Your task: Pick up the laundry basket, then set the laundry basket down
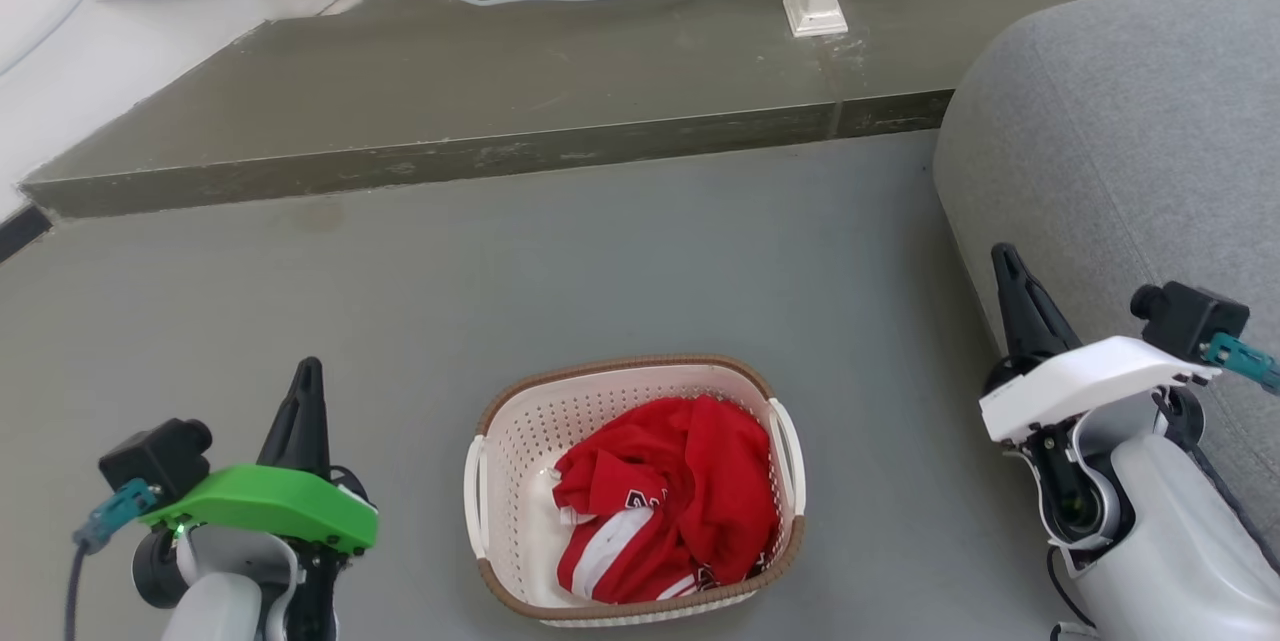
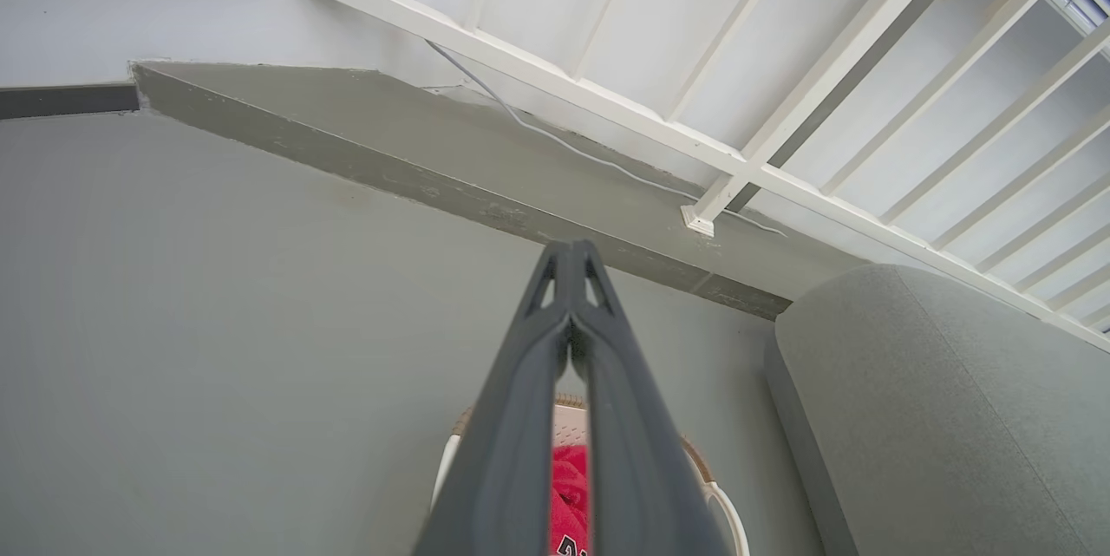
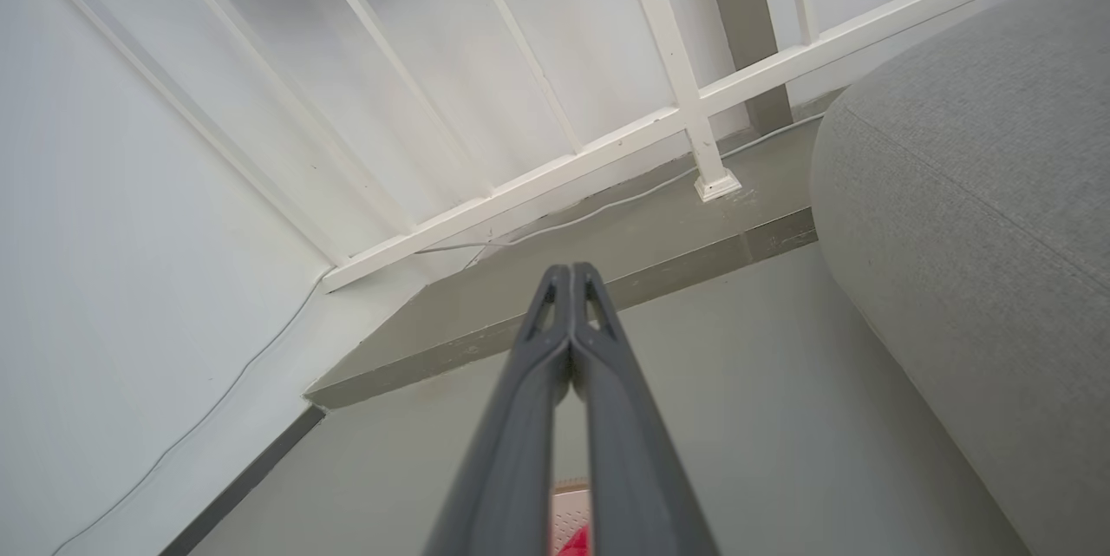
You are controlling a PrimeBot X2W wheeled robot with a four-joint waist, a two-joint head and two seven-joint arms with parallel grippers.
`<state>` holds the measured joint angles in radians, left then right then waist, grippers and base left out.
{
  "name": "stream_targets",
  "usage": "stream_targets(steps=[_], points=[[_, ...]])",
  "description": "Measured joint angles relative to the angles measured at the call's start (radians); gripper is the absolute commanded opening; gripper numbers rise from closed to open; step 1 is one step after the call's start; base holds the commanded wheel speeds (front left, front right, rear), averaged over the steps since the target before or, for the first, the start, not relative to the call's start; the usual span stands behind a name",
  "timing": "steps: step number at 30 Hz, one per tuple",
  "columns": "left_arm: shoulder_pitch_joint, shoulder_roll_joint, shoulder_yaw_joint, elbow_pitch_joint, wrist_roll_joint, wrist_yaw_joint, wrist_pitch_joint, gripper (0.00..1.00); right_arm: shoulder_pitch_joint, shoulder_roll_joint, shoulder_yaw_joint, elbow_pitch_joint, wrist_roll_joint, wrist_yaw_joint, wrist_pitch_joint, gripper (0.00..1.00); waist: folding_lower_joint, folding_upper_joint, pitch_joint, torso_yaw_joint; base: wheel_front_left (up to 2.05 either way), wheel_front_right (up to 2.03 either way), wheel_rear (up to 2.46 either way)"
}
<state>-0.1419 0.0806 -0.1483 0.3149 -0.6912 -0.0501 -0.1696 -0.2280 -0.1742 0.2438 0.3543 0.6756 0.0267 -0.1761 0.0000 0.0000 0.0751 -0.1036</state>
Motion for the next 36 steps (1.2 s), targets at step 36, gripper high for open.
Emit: stream_targets(steps=[36], points=[[0.005,-0.023,0.11,-0.007,-0.406,-0.03,0.132,0.0,0.055,0.057,-0.169,-0.026,0.41,0.04,0.127,0.0,0.0,0.0,-0.032,0.047,0.0,0.0,0.0]])
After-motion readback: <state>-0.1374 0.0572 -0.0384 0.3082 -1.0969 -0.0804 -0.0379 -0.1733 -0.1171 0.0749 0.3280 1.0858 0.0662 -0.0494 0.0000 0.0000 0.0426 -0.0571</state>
